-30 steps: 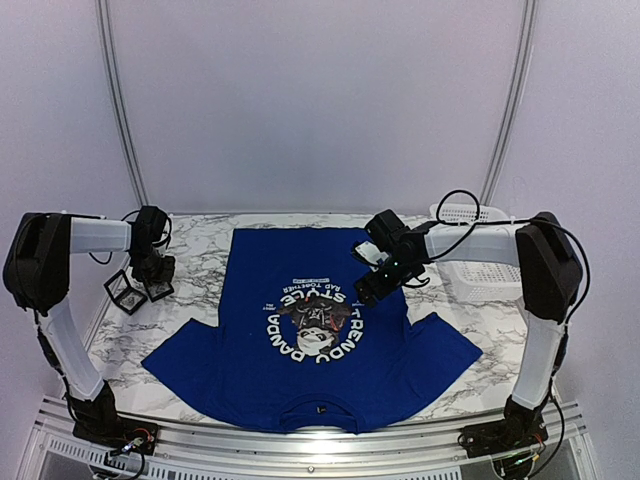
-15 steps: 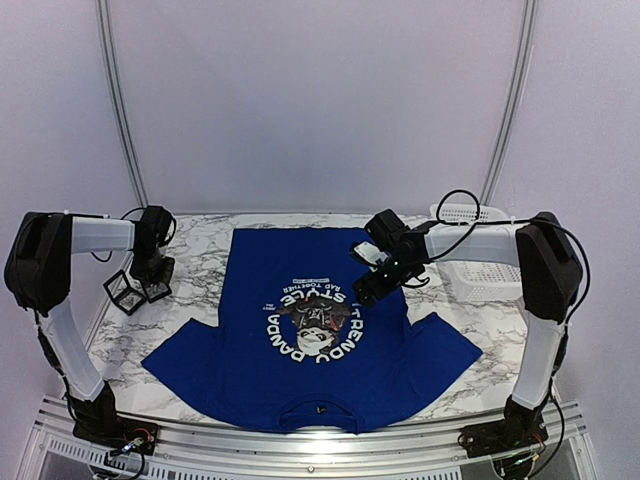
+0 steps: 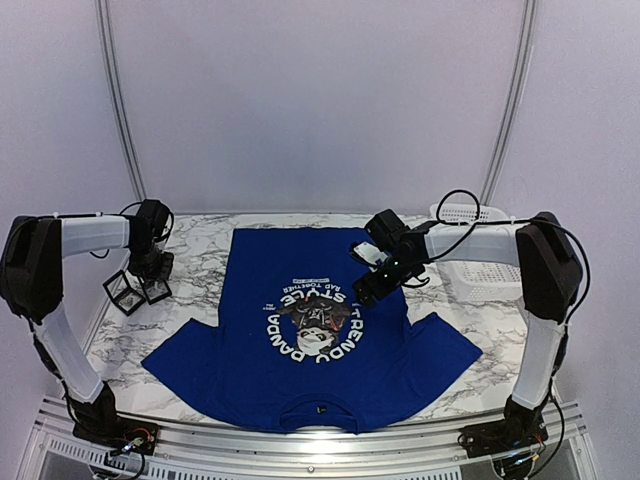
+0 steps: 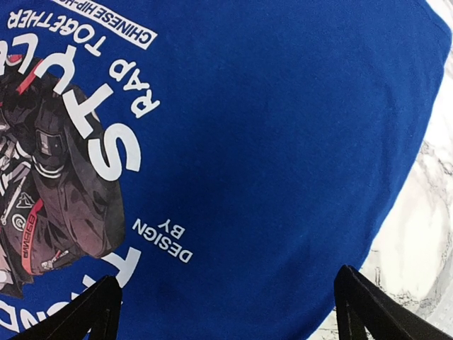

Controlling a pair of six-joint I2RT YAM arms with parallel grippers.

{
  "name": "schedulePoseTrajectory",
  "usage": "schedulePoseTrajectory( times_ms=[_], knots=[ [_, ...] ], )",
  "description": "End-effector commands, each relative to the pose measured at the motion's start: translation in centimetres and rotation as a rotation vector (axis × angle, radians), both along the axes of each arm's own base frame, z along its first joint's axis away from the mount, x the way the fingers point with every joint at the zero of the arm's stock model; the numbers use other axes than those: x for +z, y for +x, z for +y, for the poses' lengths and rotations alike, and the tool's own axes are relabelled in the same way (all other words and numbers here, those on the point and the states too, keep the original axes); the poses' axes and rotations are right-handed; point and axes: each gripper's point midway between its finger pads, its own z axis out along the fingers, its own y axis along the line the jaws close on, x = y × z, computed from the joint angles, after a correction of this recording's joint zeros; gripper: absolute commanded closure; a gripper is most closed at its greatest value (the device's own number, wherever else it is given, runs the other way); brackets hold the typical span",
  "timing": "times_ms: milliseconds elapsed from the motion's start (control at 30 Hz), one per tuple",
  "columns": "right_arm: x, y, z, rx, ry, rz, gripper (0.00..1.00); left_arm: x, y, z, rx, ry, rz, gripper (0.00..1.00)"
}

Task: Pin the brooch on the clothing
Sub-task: Pick up the brooch from the brooch box, then pass from the left arm to the right

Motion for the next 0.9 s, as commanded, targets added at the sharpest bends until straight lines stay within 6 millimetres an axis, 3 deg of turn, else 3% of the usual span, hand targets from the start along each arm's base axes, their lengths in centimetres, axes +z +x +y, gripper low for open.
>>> schedulePoseTrajectory(
  times_ms=[0, 167, 267, 400, 500, 633, 700, 767, 867],
  knots=[
    [3.0, 1.1, 0.6, -0.004, 0.049, -0.056, 0.02, 2.6, -0.3, -1.3, -0.034, -0.059, -0.039, 1.0],
    [4.2, 1.5, 1.0, 0.0, 0.076, -0.089, 0.01, 4.5, -0.3, -3.5, -0.1, -0.129, -0.081, 1.0],
    [5.9, 1.5, 1.5, 0.024, 0.112, -0.126, 0.01, 6.6, -0.4, -6.7, -0.186, -0.221, -0.124, 1.0],
    [10.3, 1.3, 2.7, 0.095, 0.218, -0.225, 0.02, 11.4, -1.3, -13.7, -0.403, -0.353, -0.206, 1.0],
    [15.4, 0.3, 4.1, 0.18, 0.362, -0.322, 0.02, 16.0, -3.4, -20.7, -0.651, -0.444, -0.272, 1.0],
    [23.7, -3.9, 6.7, 0.41, 0.652, -0.452, 0.01, 21.9, -7.1, -28.4, -0.926, -0.556, -0.359, 1.0],
    [26.8, -7.7, 8.1, 0.603, 0.809, -0.461, 0.01, 24.2, -8.8, -31.3, -1.025, -0.606, -0.396, 1.0],
    [29.2, -10.5, 8.7, 0.738, 0.922, -0.472, 0.02, 26.4, -10.7, -33.8, -1.119, -0.665, -0.423, 1.0],
    [31.1, -12.3, 8.7, 0.822, 1.0, -0.475, 0.04, 28.8, -13.2, -36.5, -1.228, -0.735, -0.453, 1.0]
  ],
)
